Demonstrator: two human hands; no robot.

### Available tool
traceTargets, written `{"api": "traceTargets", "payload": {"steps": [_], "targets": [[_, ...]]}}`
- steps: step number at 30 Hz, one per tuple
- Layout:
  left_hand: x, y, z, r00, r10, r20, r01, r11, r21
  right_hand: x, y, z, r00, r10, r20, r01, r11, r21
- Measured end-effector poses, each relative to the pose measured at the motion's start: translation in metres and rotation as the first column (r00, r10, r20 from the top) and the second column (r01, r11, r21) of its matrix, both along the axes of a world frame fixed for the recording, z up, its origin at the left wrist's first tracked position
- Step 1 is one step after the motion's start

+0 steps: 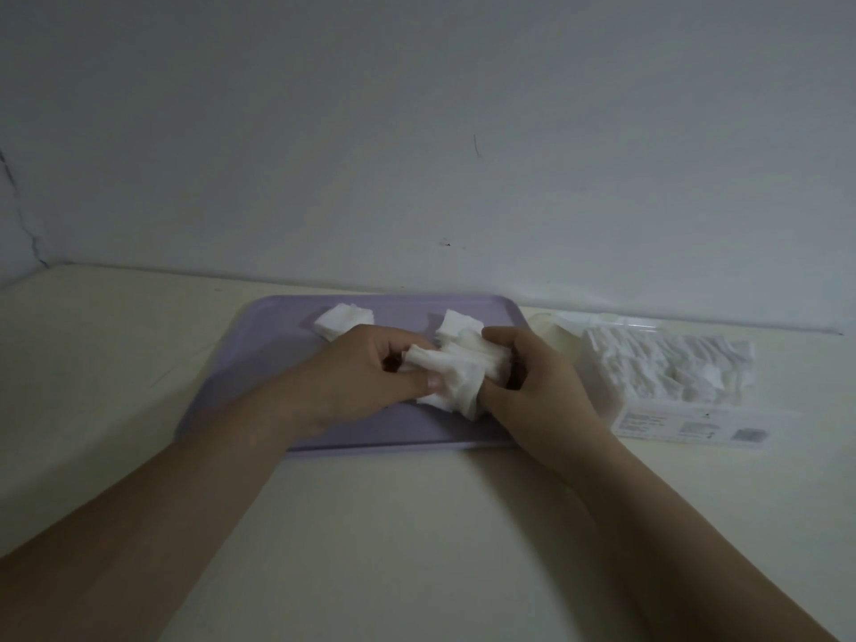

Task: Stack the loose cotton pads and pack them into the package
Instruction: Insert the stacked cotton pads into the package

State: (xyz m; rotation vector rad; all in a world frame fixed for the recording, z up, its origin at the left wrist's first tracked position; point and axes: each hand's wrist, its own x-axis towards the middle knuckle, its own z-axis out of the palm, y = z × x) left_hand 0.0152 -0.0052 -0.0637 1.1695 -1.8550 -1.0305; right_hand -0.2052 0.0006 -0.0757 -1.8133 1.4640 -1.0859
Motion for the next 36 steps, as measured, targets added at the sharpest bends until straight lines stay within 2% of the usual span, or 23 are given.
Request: {"api": "traceTargets", "payload": {"steps": [3, 6, 11, 15, 20, 22, 26, 29, 36], "targets": [[-0.002, 0.000, -0.004, 0.996, 0.030, -0.078, -0.029, 0.999, 0.017, -0.001, 0.002, 0.001, 1.000, 0.028, -0.011, -0.028, 1.000, 0.004], [-0.005, -0.001, -0.007, 0.994, 0.072, -0.081, -0.072, 0.997, 0.006, -0.002, 0.001, 0.002, 0.999, 0.048, 0.015, -0.048, 0.999, 0.015], [-0.011, 0.000, -0.010, 0.981, 0.172, -0.089, -0.175, 0.984, -0.027, -0.005, 0.000, 0.004, 0.968, 0.150, 0.199, -0.179, 0.974, 0.138], [-0.006, 0.000, -0.008, 0.989, 0.136, -0.062, -0.137, 0.990, -0.015, -0.004, 0.000, 0.001, 0.991, 0.102, 0.088, -0.107, 0.993, 0.054], [0.010, -0.003, -0.001, 0.984, 0.177, -0.027, -0.175, 0.983, 0.048, -0.006, -0.004, -0.001, 0.991, 0.093, 0.094, -0.098, 0.994, 0.044], [0.017, -0.002, 0.003, 0.984, 0.169, -0.061, -0.163, 0.983, 0.086, -0.006, -0.005, -0.002, 0.995, 0.064, 0.077, -0.066, 0.997, 0.030], [0.019, 0.005, 0.008, 0.980, 0.049, -0.195, -0.014, 0.984, 0.178, -0.003, -0.003, -0.001, 0.998, 0.023, 0.056, -0.024, 1.000, 0.009], [0.005, 0.007, 0.004, 0.972, 0.049, -0.231, -0.011, 0.987, 0.161, -0.001, 0.000, -0.001, 0.998, 0.046, 0.052, -0.046, 0.999, -0.007], [-0.009, 0.000, -0.015, 0.960, 0.160, -0.231, -0.150, 0.987, 0.059, -0.002, -0.001, -0.003, 0.988, 0.102, 0.117, -0.102, 0.995, -0.006]]}}
